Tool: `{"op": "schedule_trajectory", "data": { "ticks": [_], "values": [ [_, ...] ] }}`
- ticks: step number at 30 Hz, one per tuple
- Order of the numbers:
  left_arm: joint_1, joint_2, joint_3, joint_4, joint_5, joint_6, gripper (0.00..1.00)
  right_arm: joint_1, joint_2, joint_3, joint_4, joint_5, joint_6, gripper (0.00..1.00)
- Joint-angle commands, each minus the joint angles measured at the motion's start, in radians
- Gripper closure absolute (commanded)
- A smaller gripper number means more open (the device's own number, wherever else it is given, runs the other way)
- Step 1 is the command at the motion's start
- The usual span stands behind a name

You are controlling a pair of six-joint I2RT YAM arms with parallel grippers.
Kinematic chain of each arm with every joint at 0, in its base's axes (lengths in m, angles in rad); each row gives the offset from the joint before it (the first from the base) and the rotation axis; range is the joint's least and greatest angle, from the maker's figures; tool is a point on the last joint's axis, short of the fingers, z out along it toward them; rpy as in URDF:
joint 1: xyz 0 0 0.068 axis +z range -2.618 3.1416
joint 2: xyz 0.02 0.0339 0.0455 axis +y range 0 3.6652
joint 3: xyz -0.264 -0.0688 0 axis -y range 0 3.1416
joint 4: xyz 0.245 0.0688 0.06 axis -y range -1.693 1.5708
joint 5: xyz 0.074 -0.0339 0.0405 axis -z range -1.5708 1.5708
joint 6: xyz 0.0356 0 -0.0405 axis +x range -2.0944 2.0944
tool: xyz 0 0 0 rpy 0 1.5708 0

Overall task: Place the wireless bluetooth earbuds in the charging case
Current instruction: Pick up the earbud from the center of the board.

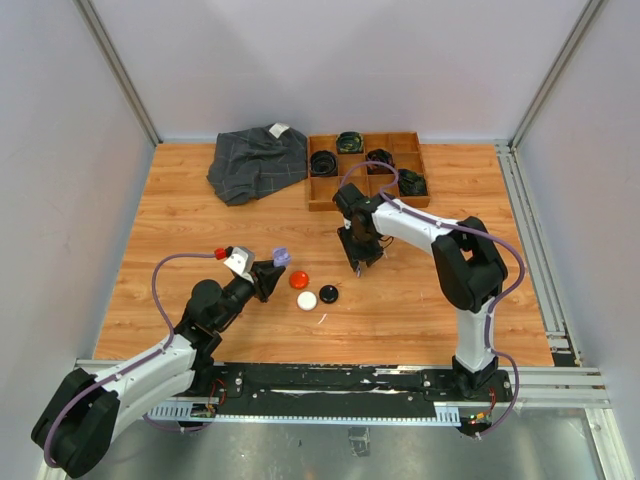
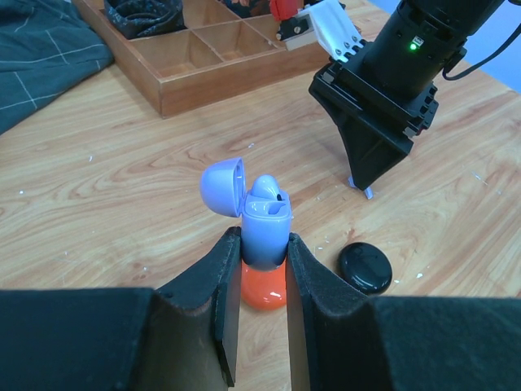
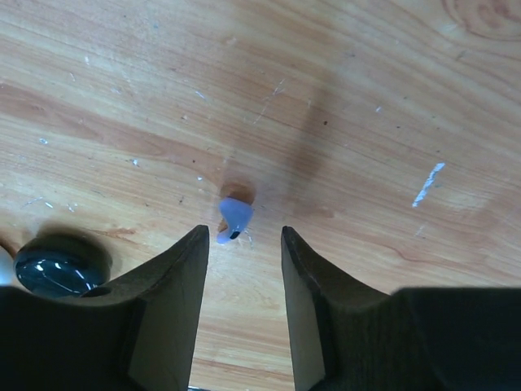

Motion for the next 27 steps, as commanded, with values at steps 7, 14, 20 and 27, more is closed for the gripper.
{"op": "schedule_trajectory", "data": {
  "ticks": [7, 14, 20, 27],
  "values": [
    [0.008, 0.001, 0.031, 0.041, 0.012, 0.009, 1.00, -0.025, 0.043, 0.029, -0.011, -0.053, 0.057, 0.60],
    [0.008, 0.002, 0.031, 0.041, 0.014, 0.008, 1.00, -0.027, 0.065, 0.026, 0.011, -0.061, 0.062, 0.63],
    [0.008, 0.008, 0.033, 0.041, 0.012, 0.011, 1.00, -0.028, 0.077, 0.017, 0.022, -0.046, 0.063, 0.69],
    [0.008, 0.012, 0.033, 0.046, 0.018, 0.008, 1.00, -0.028, 0.076, 0.012, 0.037, -0.018, 0.064, 0.72]
  ]
}}
